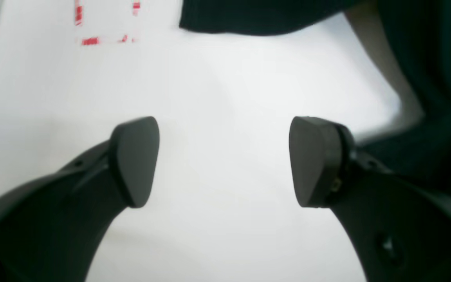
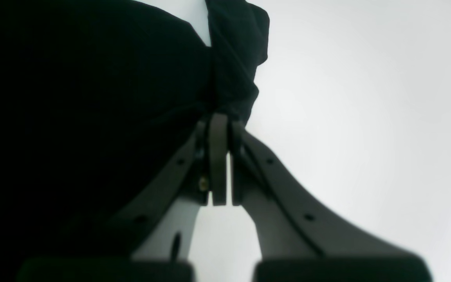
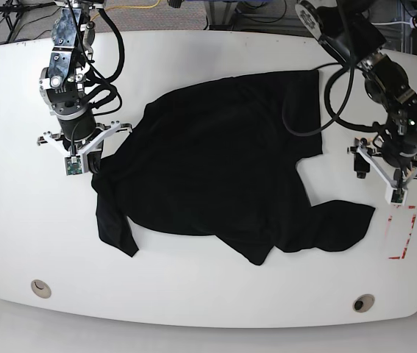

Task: Fold the T-shirt properly
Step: 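Release the shirt and move both grippers away from it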

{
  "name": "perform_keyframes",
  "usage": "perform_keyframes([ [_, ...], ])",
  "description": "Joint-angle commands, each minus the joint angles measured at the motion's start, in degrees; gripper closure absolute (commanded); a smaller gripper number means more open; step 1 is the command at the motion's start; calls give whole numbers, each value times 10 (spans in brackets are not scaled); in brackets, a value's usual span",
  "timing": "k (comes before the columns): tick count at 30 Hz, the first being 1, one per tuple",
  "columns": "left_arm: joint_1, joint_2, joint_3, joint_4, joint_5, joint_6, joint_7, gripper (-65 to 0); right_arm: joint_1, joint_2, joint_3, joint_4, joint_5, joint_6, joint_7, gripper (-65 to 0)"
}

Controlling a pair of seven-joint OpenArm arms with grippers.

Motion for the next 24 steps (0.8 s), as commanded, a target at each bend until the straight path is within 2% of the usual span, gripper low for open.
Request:
perform_keyframes([
  [1, -53, -31, -16, -52, -6, 19, -12, -479, 6, 6, 2, 10, 2, -4, 17, 0],
  [7, -125, -72, -55, -183, -8, 30, -62, -482, 7, 6, 2, 9, 2, -4, 17, 0],
  [13, -177, -111, -59, -319, -9, 32, -117, -482, 10, 6, 0, 9, 3, -4, 17, 0],
  [22, -232, -131, -59, -488, -6, 35, -222, -479, 15, 6, -1, 9, 3, -4, 17, 0],
  [24, -241, -136, -59, -522, -8, 48, -243, -479, 16, 6, -1, 9, 3, -4, 17, 0],
])
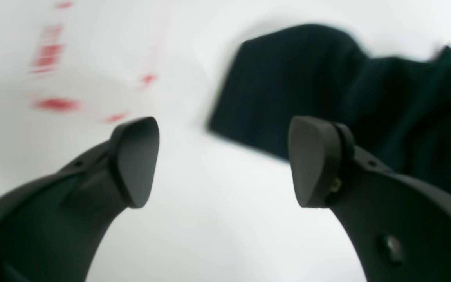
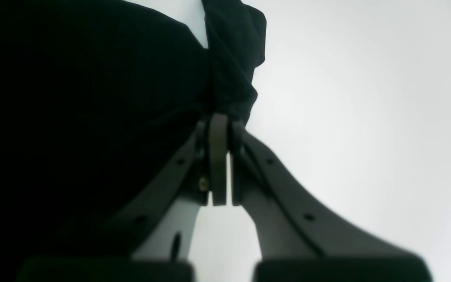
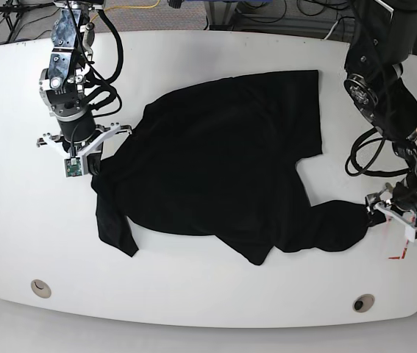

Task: Fold the T-shirt properly
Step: 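Release the shirt and move both grippers away from it, then grasp the shirt edge with the left gripper near the sleeve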

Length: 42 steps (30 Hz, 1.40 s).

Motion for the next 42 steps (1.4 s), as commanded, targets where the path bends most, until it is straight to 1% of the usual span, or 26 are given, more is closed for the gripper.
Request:
perform_keyframes([
  [1, -25, -18, 0, -30, -10, 20, -34, -479, 9, 5, 2, 10, 3, 0, 17, 0],
  [5, -33, -20, 1, -74, -10, 53, -73, -482, 10, 5, 4, 9, 3, 0, 17, 0],
  [8, -33, -21, 2, -92, -7, 64, -94, -482, 10, 5, 5, 9, 3, 0, 17, 0],
  [10, -33, -29, 2, -99, -7, 69, -100, -482, 10, 5, 5, 9, 3, 0, 17, 0],
  [14, -31, -45, 2, -122, -8, 73, -112, -482, 10, 5, 5, 9, 3, 0, 17, 0],
  [17, -31, -45, 2, -144, -7, 73, -124, -483, 10, 5, 5, 9, 4, 0, 18, 0],
  [23, -31, -52, 3, -164, -6, 73, -125, -483, 10, 5, 5, 9, 6, 2, 18, 0],
  [25, -32, -50, 4, -167, -6, 73, -125, -483, 10, 5, 5, 9, 6, 2, 18, 0],
  [30, -32, -47, 38, -171, -11, 74, -126, -483, 10, 5, 5, 9, 7, 2, 18, 0],
  [34, -32, -29, 51, -171, -11, 74, -126, -483, 10, 5, 5, 9, 7, 4, 18, 0],
  [42, -41, -6, 53, -171, -9, 74, -126, -483, 10, 5, 5, 10, 7, 5, 18, 0],
])
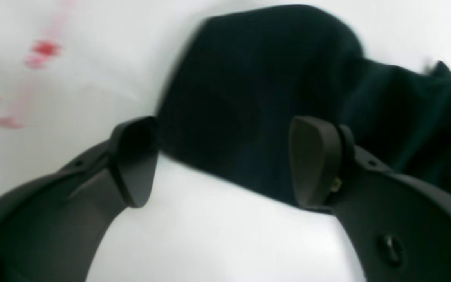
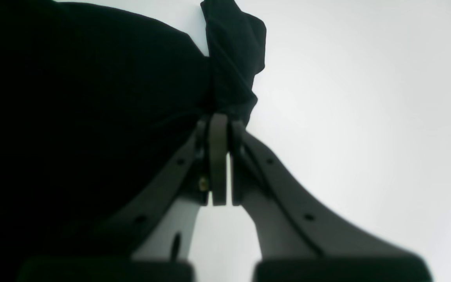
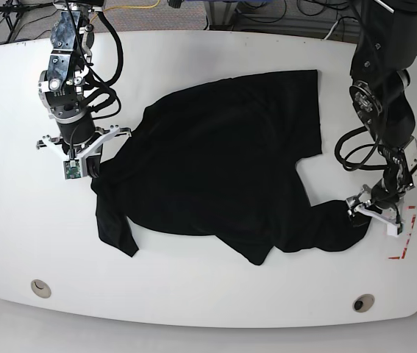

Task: Fold the T-shirt properly
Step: 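Grasp the shirt edge with the left gripper near the sleeve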

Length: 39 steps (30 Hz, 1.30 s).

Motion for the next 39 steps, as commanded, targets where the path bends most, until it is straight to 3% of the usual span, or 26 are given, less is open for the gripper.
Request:
perform_keyframes([
  [1, -23, 2, 2, 4, 4, -2, 9, -483, 7, 5, 3, 10, 1, 3, 17, 0],
  [9, -34, 3, 2, -7, 3, 0, 8, -478, 7, 5, 3, 10, 1, 3, 17, 0],
  [14, -34, 3, 2, -5, 0, 36, 7, -458, 7, 5, 3, 10, 1, 3, 17, 0],
  [17, -32, 3, 1, -5, 0, 49, -3, -365, 7, 5, 3, 10, 1, 3, 18, 0],
  [21, -30, 3, -3, -6, 0, 71, -39, -153, 7, 5, 1, 10, 1, 3, 18, 0],
  [24, -29, 3, -3, -7, 0, 93, -58, -39, 7, 5, 0, 10, 1, 3, 18, 0],
  [39, -29, 3, -3, -2, 0, 91, -60, 0, 7, 5, 0, 10, 1, 3, 18, 0],
])
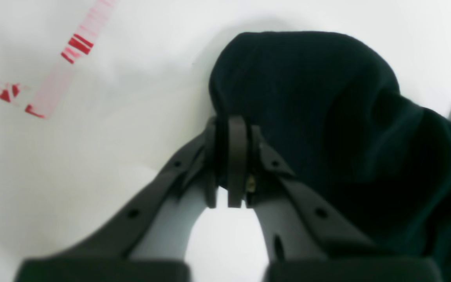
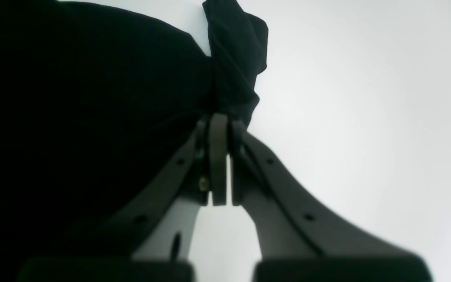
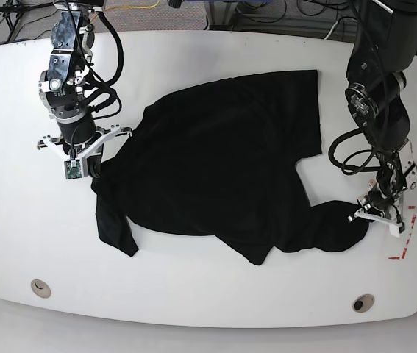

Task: Fold the T-shirt properly
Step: 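Grasp the shirt edge with the left gripper near the sleeve, then pull the shirt with both grippers, dragging it across the table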

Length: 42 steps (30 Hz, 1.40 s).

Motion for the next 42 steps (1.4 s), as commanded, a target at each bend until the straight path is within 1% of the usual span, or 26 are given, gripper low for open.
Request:
perform_keyframes([
  [1, -20, -8, 1, 11, -7, -6, -12, 0, 7, 5, 3, 10, 1, 1, 18, 0],
  [7, -19, -8, -1, 34, -7, -6, -11, 0, 7, 5, 4, 10, 1, 1, 18, 0],
  [10, 1, -8, 1, 62, -7, -6, 2, 0, 7, 5, 4, 12, 1, 0, 18, 0],
  [13, 21, -5, 3, 115, -7, -10, 27, 0, 7, 4, 5, 12, 1, -1, 18, 0],
  [16, 36, 15, 4, 176, -7, -29, 49, 0, 7, 4, 8, 12, 1, -2, 18, 0],
  [19, 61, 29, 5, 251, -6, -48, 85, 0, 17, 4, 30, 12, 1, -2, 17, 0],
  [22, 76, 34, 6, 318, -6, -52, 117, 0, 30, 4, 46, 10, 2, 0, 15, 0],
  [25, 85, 42, 18, 370, -7, -55, 138, 0, 40, 5, 58, 10, 2, 1, 14, 0],
  [29, 107, 54, 40, 454, -7, -77, 169, 0, 64, 11, 65, 7, -2, 1, 13, 0],
  [33, 123, 59, 60, 550, -7, -96, 208, 0, 81, 31, 64, 4, 0, 1, 13, 0],
  [38, 138, 79, 81, 653, -7, -102, 233, 0, 115, 46, 62, -7, -1, 1, 13, 0],
  [42, 139, 82, 101, 722, -7, -102, 260, 0, 145, 62, 62, -22, -1, 2, 13, 0],
])
